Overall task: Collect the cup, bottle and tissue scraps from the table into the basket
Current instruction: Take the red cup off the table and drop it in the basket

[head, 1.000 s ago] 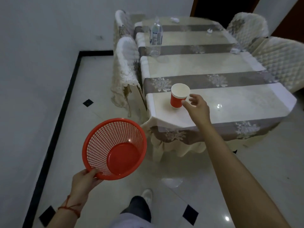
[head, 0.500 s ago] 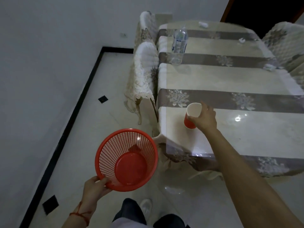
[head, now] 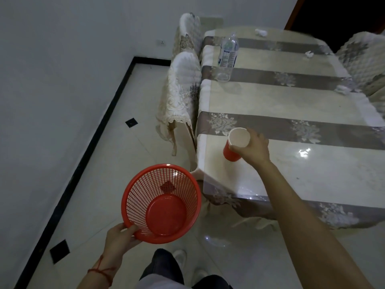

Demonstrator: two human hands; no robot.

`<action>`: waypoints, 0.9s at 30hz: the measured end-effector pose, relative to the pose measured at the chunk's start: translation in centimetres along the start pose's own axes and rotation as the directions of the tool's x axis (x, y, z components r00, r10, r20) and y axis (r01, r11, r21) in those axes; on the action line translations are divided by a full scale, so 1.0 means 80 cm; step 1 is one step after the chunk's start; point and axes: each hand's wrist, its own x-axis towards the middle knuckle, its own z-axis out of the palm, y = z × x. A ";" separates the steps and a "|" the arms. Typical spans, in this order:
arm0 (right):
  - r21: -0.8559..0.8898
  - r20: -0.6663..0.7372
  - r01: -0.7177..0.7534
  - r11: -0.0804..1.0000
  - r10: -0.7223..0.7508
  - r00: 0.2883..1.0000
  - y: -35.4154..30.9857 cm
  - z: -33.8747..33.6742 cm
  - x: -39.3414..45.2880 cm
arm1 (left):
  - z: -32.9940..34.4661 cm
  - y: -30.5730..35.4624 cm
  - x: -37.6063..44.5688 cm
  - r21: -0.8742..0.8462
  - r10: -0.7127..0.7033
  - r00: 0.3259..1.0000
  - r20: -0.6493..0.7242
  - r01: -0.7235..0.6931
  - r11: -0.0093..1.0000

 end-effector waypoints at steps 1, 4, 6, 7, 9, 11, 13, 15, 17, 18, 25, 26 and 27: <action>0.055 0.010 0.044 0.998 -0.044 0.999 -0.006 -0.003 -0.011 | 0.000 -0.001 -0.001 -0.007 0.001 1.000 -0.004 -0.001 1.000; 0.171 0.051 0.193 0.966 -0.205 0.977 -0.029 -0.003 -0.060 | 0.001 -0.006 -0.005 -0.014 0.026 0.999 -0.020 -0.026 1.000; 0.216 0.139 0.276 0.936 -0.310 0.941 -0.047 0.011 -0.107 | 0.002 -0.010 -0.011 -0.028 0.037 0.999 -0.025 -0.038 0.999; 0.228 0.197 0.313 0.922 -0.359 0.912 -0.054 0.022 -0.130 | 0.003 -0.013 -0.014 -0.034 0.040 0.999 -0.027 -0.041 0.999; 0.198 0.312 0.388 0.900 -0.433 0.846 -0.065 0.050 -0.168 | 0.002 -0.019 -0.024 -0.058 0.049 0.999 -0.023 -0.050 0.997; 0.138 0.408 0.446 0.884 -0.461 0.788 -0.070 0.077 -0.195 | -0.001 -0.027 -0.037 -0.081 0.067 0.997 -0.024 -0.069 0.994; 0.086 0.489 0.490 0.868 -0.465 0.738 -0.070 0.100 -0.215 | -0.008 -0.039 -0.050 -0.110 0.079 0.996 -0.039 -0.082 0.990; 0.048 0.524 0.528 0.848 -0.472 0.709 -0.068 0.116 -0.230 | -0.020 -0.055 -0.062 -0.142 0.070 0.995 -0.068 -0.079 0.987; 0.070 0.501 0.531 0.845 -0.490 0.713 -0.066 0.124 -0.239 | -0.035 -0.072 -0.072 -0.193 0.051 0.994 -0.099 -0.070 0.979; 0.100 0.473 0.520 0.848 -0.501 0.725 -0.067 0.127 -0.241 | -0.045 -0.081 -0.077 -0.221 0.042 0.992 -0.122 -0.068 0.973; 0.247 0.433 0.361 0.899 -0.435 0.790 -0.077 0.175 -0.258 | -0.145 -0.132 -0.092 -0.389 -0.049 0.943 -0.329 -0.088 0.917; 0.249 0.459 0.335 0.909 -0.415 0.785 -0.075 0.187 -0.261 | -0.161 -0.137 -0.091 -0.412 -0.067 0.930 -0.362 -0.095 0.906; 0.238 0.496 0.309 0.921 -0.388 0.777 -0.072 0.200 -0.264 | -0.177 -0.143 -0.090 -0.428 -0.088 0.916 -0.392 -0.097 0.898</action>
